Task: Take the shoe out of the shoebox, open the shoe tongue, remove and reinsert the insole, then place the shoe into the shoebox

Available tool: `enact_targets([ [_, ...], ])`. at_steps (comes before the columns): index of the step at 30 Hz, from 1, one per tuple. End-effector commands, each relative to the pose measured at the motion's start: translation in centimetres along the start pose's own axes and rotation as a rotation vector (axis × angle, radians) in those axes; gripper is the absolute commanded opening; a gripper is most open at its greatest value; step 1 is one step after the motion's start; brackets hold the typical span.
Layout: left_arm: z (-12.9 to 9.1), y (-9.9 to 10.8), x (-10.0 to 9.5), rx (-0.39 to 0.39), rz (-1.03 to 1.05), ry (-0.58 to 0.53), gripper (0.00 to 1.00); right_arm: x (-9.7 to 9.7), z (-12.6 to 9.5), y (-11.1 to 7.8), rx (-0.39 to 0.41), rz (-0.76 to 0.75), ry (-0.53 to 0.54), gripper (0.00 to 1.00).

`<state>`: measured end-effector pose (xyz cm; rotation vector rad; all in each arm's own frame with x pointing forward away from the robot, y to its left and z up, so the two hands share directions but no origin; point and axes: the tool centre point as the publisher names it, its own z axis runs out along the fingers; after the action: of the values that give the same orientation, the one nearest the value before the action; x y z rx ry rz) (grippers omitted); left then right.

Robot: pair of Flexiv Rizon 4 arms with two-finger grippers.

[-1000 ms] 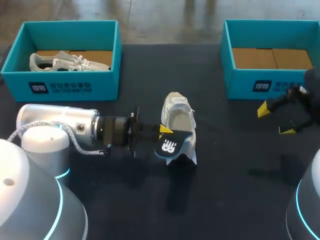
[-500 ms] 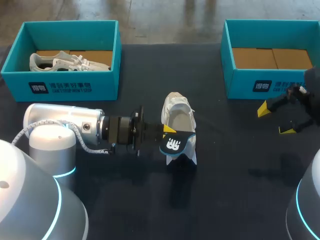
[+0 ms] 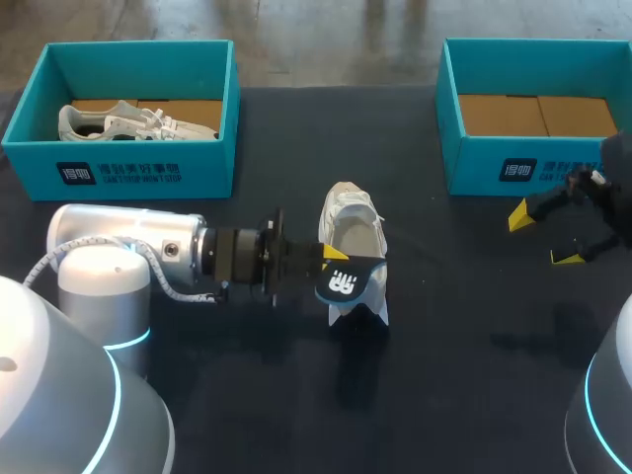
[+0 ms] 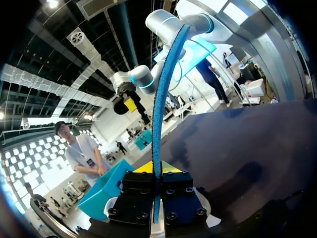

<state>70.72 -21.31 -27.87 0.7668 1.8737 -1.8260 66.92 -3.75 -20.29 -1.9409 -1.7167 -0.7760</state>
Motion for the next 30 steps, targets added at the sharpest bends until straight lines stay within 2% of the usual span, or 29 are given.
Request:
enact_targets([
  [1, -0.4, -0.4, 0.0, -0.009, 0.0, -0.001, 0.0, 0.0, 0.1, -0.1, -0.002, 0.001, -0.003, 1.0],
  [30, -1.7, -0.3, 0.2, -0.035, -0.012, -0.007, 0.0, 0.0, 0.1, -0.1, -0.002, 0.001, -0.003, 1.0],
])
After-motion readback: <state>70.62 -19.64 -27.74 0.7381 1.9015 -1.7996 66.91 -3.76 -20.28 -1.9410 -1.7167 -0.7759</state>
